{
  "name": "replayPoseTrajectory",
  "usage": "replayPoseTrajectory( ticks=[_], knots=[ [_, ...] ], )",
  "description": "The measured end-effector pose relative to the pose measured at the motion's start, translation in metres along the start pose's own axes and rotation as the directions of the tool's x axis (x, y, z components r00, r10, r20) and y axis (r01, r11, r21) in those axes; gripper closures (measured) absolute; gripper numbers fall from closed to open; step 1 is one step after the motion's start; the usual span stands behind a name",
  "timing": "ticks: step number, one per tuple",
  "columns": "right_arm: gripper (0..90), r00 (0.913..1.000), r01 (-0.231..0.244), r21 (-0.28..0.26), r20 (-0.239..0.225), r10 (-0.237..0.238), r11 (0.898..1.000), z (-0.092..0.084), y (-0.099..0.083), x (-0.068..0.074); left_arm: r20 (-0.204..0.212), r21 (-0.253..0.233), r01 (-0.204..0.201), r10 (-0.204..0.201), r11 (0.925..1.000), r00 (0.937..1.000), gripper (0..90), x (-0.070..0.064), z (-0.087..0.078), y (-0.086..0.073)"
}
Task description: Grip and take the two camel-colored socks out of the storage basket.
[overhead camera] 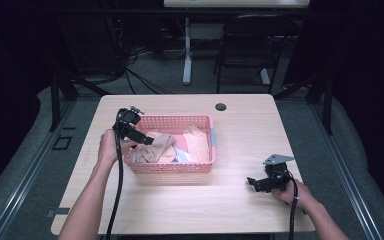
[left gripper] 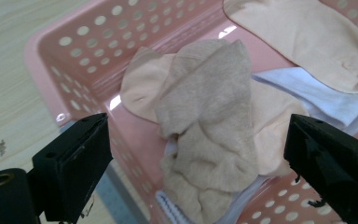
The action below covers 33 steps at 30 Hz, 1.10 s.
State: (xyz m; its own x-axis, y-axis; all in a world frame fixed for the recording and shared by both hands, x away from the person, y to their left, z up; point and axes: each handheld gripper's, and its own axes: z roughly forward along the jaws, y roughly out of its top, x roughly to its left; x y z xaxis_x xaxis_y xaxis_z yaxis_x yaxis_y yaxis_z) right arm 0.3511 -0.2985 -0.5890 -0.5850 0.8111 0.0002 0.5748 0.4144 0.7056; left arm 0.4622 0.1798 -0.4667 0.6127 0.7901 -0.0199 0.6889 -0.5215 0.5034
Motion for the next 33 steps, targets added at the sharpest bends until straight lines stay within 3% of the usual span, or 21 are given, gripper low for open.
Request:
replayPoseTrajectory(
  ticks=[6, 8, 12, 17, 18, 19, 20, 25, 33],
  knots=[
    [0.0, 1.0, 0.0, 0.0, 0.0, 0.0, 1.0, 0.0, 0.0, 0.0, -0.001, 0.069, -0.063, 0.063, 0.9956, 0.998, 15.9, -0.016, 0.023, 0.012],
    [0.0, 1.0, 0.0, 0.0, 0.0, 0.0, 1.0, 0.0, 0.0, 0.0, -0.011, 0.079, -0.069, 0.07, 0.9945, 0.9975, 25.1, -0.02, 0.03, 0.014],
    [0.0, 1.0, 0.0, 0.0, 0.0, 0.0, 1.0, 0.0, 0.0, 0.0, -0.022, 0.133, -0.065, 0.069, 0.989, 0.9974, 29.4, -0.021, 0.046, 0.017],
    [0.0, 1.0, 0.0, 0.0, 0.0, 0.0, 1.0, 0.0, 0.0, 0.0, -0.042, 0.174, -0.054, 0.063, 0.9832, 0.9971, 46.4, -0.02, 0.057, 0.016],
    [0.0, 1.0, 0.0, 0.0, 0.001, 0.0, 1.0, 0.0, 0.0, 0.0, -0.045, 0.176, -0.055, 0.064, 0.9828, 0.9969, 61.8, -0.02, 0.057, 0.016],
    [0.0, 1.0, 0.0, 0.0, 0.001, 0.0, 1.0, 0.0, 0.0, 0.0, -0.045, 0.181, -0.048, 0.058, 0.9822, 0.9973, 61.8, -0.02, 0.058, 0.015],
    [0.0, 1.0, -0.005, -0.006, 0.002, 0.005, 1.0, 0.0, 0.0, 0.001, -0.049, 0.19, -0.051, 0.062, 0.9804, 0.9969, 74.3, -0.021, 0.06, 0.016],
    [0.0, 1.0, -0.004, -0.008, 0.001, 0.004, 1.0, 0.0, 0.0, 0.001, -0.057, 0.197, -0.072, 0.085, 0.9777, 0.9948, 85.6, -0.027, 0.058, 0.018],
    [0.0, 1.0, -0.004, -0.008, 0.002, 0.004, 1.0, 0.0, 0.0, 0.001, -0.044, 0.169, -0.084, 0.093, 0.982, 0.9947, 86.7, -0.027, 0.042, 0.02]
  ],
)
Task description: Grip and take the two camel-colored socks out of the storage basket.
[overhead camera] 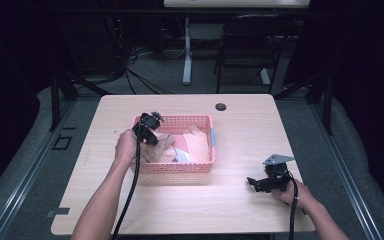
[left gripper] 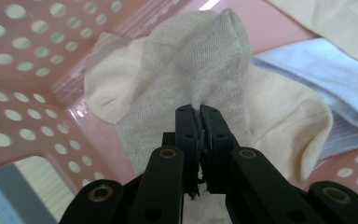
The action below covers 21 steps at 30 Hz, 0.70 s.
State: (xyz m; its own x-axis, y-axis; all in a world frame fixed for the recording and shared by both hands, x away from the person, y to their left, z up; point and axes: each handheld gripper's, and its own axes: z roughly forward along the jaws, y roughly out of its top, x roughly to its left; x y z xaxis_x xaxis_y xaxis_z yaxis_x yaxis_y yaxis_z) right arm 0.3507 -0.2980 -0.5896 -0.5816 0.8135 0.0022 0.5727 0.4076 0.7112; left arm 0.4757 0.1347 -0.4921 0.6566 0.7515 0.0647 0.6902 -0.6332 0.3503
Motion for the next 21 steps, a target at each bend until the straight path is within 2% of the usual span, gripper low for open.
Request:
replayPoseTrajectory(
  ticks=[12, 21],
  knots=[
    [0.0, 1.0, 0.0, 0.0, 0.0, 0.0, 1.0, 0.0, 0.0, 0.0, -0.001, -0.063, -0.023, 0.023, 0.9977, 0.9997, 86.7, -0.003, -0.033, 0.007],
    [0.0, 1.0, 0.0, 0.0, 0.0, 0.0, 1.0, 0.0, 0.0, 0.0, 0.002, -0.06, -0.036, 0.037, 0.9975, 0.9993, 86.5, -0.001, -0.049, 0.01]
  ],
)
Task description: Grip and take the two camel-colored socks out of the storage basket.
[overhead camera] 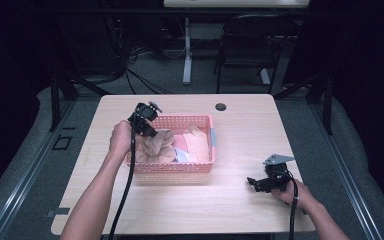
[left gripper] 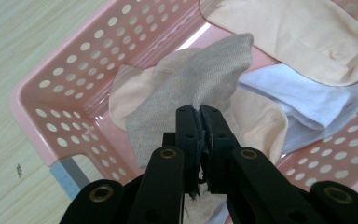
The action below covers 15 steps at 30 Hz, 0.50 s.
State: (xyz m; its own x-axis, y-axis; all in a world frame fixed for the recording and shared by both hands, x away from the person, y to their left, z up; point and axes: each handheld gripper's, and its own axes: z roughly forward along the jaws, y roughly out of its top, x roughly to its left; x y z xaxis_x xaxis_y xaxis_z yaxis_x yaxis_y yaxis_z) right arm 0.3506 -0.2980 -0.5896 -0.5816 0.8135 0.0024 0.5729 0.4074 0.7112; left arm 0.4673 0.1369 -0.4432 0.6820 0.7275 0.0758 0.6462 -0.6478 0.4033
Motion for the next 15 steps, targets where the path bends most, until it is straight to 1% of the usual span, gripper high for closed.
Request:
replayPoseTrajectory(
  ticks=[2, 8, 11, 15],
  knots=[
    [0.0, 1.0, 0.0, 0.0, 0.0, 0.0, 1.0, 0.0, 0.0, 0.0, -0.001, -0.004, -0.005, 0.005, 1.0, 1.0, 86.4, 0.001, -0.007, 0.001],
    [0.0, 1.0, 0.0, 0.0, 0.0, 0.0, 1.0, 0.0, 0.0, 0.0, 0.006, -0.024, -0.004, 0.004, 0.9997, 1.0, 86.4, 0.002, -0.016, 0.003],
    [0.0, 1.0, 0.0, 0.0, 0.0, 0.0, 1.0, 0.0, 0.0, 0.0, 0.006, -0.026, -0.007, 0.007, 0.9996, 1.0, 86.4, 0.002, -0.022, 0.004],
    [0.0, 1.0, -0.001, 0.001, 0.0, 0.001, 1.0, 0.0, 0.0, 0.0, 0.014, -0.049, 0.004, -0.003, 0.9988, 0.9999, 86.4, 0.004, -0.031, 0.006]
  ],
)
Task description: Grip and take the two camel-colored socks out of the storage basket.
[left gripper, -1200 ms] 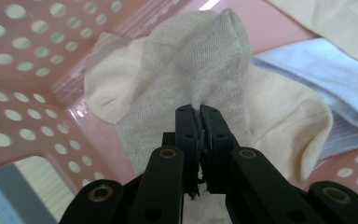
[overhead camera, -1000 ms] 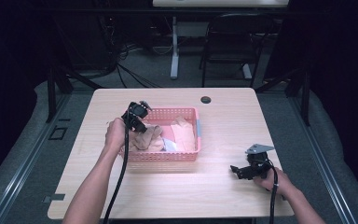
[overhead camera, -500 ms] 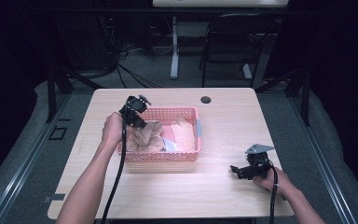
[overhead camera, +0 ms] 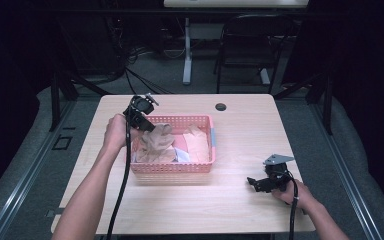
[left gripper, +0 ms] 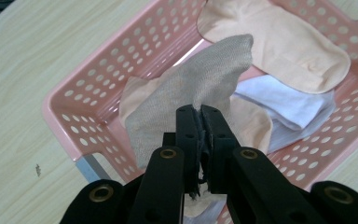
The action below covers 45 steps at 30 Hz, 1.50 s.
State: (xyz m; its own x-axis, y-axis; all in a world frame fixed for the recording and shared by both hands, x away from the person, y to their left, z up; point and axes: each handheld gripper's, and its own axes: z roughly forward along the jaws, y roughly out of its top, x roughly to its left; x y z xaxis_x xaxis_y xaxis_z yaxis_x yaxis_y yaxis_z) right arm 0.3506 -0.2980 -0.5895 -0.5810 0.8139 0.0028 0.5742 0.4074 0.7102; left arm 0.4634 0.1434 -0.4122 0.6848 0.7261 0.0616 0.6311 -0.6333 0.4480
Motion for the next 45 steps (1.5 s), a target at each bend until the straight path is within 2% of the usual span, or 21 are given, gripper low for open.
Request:
replayPoseTrajectory(
  ticks=[13, 20, 30, 36, 39, 45],
  knots=[
    [0.0, 1.0, 0.001, -0.002, -0.001, -0.001, 1.0, 0.0, 0.0, 0.0, 0.004, -0.032, -0.011, 0.011, 0.9994, 0.9999, 86.4, 0.0, -0.022, 0.007],
    [0.0, 1.0, -0.001, -0.002, 0.0, 0.001, 1.0, 0.0, 0.0, 0.0, 0.002, -0.033, -0.02, 0.02, 0.9992, 0.9998, 86.4, -0.001, -0.031, 0.007],
    [0.0, 1.0, 0.002, 0.007, 0.009, -0.002, 1.0, -0.001, 0.0, 0.0, 0.003, -0.065, 0.007, -0.007, 0.9979, 1.0, 86.5, 0.012, -0.046, -0.001],
    [0.0, 1.0, 0.002, 0.005, 0.008, -0.002, 1.0, -0.001, 0.0, 0.0, -0.011, -0.08, 0.019, -0.02, 0.9966, 0.9997, 86.4, 0.015, -0.057, -0.007],
    [0.0, 1.0, 0.003, 0.007, 0.009, -0.003, 1.0, -0.001, 0.0, 0.0, -0.005, -0.103, 0.039, -0.04, 0.9939, 0.9992, 86.4, 0.02, -0.063, -0.014],
    [0.0, 1.0, 0.003, 0.007, 0.008, -0.003, 1.0, -0.001, 0.0, 0.0, -0.029, -0.099, 0.07, -0.074, 0.9926, 0.9969, 86.5, 0.03, -0.072, -0.021]
  ],
)
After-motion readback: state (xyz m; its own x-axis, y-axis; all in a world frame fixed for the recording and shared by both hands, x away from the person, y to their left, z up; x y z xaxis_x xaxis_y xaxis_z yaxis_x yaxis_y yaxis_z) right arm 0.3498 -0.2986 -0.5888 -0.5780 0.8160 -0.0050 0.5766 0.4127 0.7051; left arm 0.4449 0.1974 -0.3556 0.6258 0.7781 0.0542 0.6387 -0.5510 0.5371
